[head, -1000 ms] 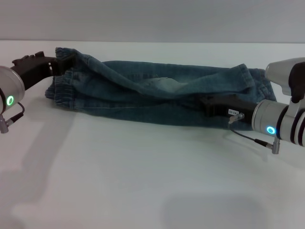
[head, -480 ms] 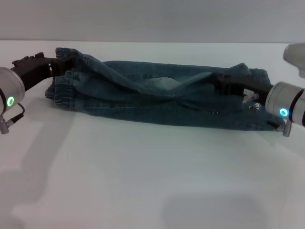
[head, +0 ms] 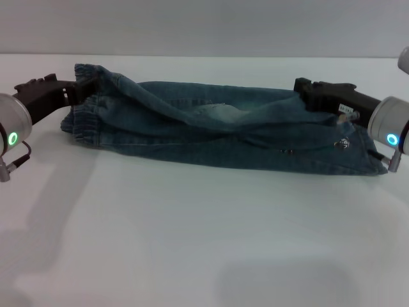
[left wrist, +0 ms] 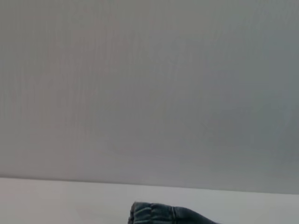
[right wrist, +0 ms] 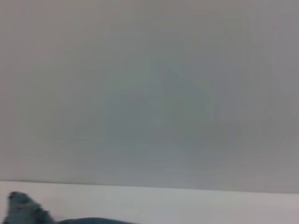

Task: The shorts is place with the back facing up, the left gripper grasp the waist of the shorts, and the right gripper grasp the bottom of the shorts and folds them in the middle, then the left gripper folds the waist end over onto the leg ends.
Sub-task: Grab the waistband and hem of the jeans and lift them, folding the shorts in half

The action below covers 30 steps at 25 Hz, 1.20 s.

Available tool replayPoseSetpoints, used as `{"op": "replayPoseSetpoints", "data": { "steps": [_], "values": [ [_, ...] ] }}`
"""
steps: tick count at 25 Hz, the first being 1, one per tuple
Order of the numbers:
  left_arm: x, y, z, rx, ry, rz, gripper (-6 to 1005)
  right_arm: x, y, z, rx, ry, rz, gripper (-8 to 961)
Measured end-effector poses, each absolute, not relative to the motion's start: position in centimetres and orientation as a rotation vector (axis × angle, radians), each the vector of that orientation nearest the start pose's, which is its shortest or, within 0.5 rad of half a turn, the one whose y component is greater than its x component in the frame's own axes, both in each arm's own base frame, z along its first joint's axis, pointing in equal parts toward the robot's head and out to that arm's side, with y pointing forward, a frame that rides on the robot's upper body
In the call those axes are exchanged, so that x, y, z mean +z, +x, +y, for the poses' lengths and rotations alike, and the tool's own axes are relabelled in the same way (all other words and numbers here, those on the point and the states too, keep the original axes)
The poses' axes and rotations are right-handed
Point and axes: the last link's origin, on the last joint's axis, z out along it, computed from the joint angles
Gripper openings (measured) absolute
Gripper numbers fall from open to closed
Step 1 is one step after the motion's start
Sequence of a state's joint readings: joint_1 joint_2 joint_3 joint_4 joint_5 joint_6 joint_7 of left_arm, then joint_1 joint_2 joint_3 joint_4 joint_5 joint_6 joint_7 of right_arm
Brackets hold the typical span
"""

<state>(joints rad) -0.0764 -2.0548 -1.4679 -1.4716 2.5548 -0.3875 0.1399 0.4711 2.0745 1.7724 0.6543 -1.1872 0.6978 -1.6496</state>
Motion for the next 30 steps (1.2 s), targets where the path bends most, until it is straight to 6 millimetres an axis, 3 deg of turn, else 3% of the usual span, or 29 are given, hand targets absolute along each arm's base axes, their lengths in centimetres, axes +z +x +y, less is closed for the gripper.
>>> {"op": "replayPoseSetpoints", "data": {
  "steps": [8, 11, 15, 21, 28, 30],
  "values": [
    [2.7, -22.6, 35.3, -0.416, -1.852, -0.944, 794, -3.4, 28.1, 35.8, 0.634, -2.173, 0.876, 0],
    [2.6, -22.2, 35.1, -0.413, -1.870, -0.943, 793, -2.6, 29.1, 33.8, 0.603, -2.166, 0.778, 6],
    [2.4, -22.0, 34.5, -0.412, -1.883, -0.953, 792, -0.4, 28.8, 32.5, 0.650, -2.144, 0.694, 18],
    [2.2, -22.0, 33.9, -0.407, -1.890, -0.952, 790, 0.8, 28.8, 32.2, 0.618, -2.109, 0.599, 36],
    [1.9, -22.9, 33.4, -0.375, -1.889, -0.954, 789, 0.3, 28.9, 32.2, 0.577, -2.117, 0.618, 57],
    [1.8, -23.4, 33.3, -0.361, -1.887, -0.961, 788, 0.2, 29.1, 32.6, 0.497, -2.116, 0.613, 138]
  ]
}}
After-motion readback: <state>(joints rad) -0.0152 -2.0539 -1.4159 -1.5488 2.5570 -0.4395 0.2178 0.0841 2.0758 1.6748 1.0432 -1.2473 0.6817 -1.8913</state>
